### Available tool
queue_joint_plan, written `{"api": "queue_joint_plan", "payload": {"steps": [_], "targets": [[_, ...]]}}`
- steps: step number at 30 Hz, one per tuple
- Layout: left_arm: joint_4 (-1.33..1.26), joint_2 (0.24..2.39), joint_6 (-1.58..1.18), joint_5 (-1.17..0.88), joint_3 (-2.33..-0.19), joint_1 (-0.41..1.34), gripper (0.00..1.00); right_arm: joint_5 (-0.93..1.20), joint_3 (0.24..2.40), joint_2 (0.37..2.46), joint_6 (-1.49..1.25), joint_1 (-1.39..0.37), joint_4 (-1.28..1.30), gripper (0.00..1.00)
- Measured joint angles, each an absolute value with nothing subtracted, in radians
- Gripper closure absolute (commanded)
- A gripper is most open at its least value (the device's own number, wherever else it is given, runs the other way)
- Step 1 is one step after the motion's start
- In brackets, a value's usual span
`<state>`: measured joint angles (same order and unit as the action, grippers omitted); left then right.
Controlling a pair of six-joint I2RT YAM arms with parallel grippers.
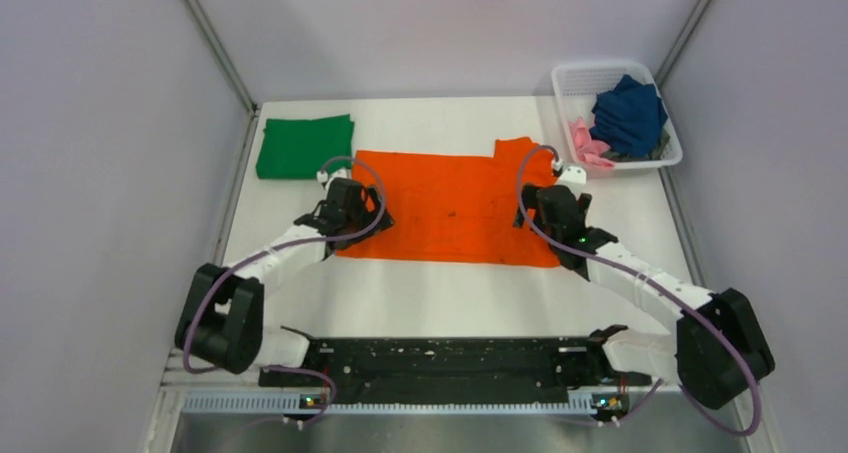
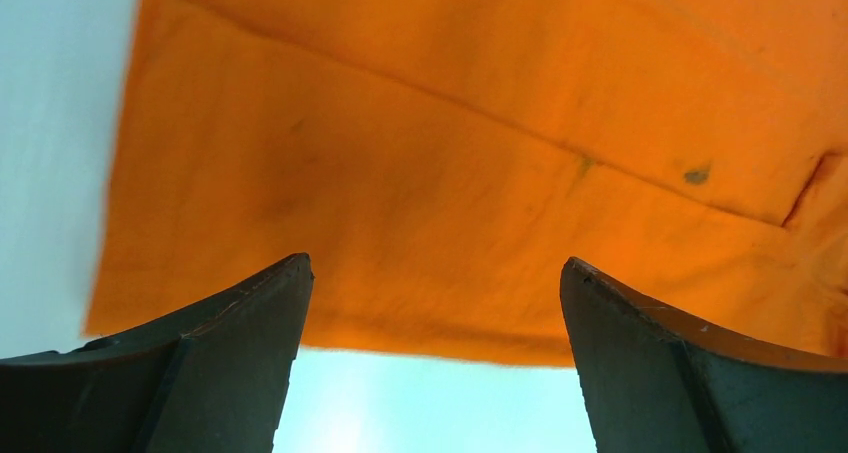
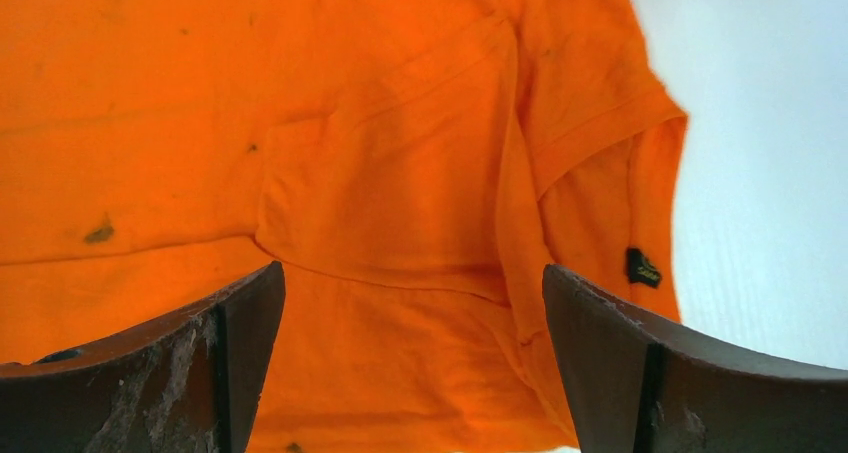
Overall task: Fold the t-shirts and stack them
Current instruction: Fold the flattened tshirt in 1/3 of the way
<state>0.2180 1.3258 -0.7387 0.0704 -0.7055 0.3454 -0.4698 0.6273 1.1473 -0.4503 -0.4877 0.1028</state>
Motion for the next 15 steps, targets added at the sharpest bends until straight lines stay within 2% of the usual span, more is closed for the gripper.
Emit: {"api": "queue_joint_plan", "payload": {"steps": [6, 11, 15], "targets": [[0.118, 1.521, -0.787, 0.079, -0.758, 0.376, 0.01, -0.450, 0.594, 1.312, -0.508, -0.488, 0.019, 0.01], [0.047, 1.526, -0.818, 0.068, -0.739, 0.375, 0.01, -0.469, 0.568, 1.351, -0.535, -0.480, 0.011, 0.01], [0.007, 1.499, -0.840, 0.081, -0.699, 0.375, 0.01, -0.445, 0.546, 1.353, -0.533, -0.391, -0.017, 0.01]]}}
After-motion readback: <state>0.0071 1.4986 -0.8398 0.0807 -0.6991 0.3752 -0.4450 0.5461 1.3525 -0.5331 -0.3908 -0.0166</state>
